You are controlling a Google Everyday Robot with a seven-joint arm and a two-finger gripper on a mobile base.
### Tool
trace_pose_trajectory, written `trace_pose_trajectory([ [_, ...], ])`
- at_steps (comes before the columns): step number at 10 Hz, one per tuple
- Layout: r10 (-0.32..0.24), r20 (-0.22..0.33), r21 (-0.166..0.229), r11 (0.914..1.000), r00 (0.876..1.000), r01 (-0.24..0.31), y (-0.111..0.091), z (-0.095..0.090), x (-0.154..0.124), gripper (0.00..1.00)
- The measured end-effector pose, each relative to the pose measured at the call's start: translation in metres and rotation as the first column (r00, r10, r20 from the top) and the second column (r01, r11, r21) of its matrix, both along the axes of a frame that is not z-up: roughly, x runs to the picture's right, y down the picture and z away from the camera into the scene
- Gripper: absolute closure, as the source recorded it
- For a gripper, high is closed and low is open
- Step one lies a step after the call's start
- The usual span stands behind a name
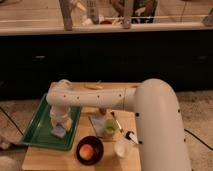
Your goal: Wipe tray with sponge
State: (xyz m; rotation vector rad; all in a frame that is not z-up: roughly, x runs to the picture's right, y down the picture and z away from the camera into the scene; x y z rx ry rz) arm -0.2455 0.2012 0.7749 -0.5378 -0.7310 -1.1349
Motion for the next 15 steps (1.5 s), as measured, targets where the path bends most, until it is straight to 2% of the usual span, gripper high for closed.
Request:
trace_pose_trajectory([
  [5,-0.005,-0.032,0.027,0.9996,0.999,0.006,-0.025,0.022,0.005,0.98],
  [8,-0.051,-0.006,0.028,0.9983,0.999,0.051,-0.032,0.042,-0.017,0.98],
  [10,-0.1,0.026,-0.008,0.995,0.995,0.1,-0.019,0.06,-0.036,0.98],
  [12,-0.144,0.067,-0.055,0.9875,0.987,0.148,0.003,0.067,-0.051,0.98],
  [14,-0.17,0.087,-0.09,0.9799,0.982,0.178,0.019,0.061,-0.049,0.98],
  [15,-0.177,0.08,-0.107,0.9768,0.981,0.185,0.026,0.055,-0.04,0.98],
])
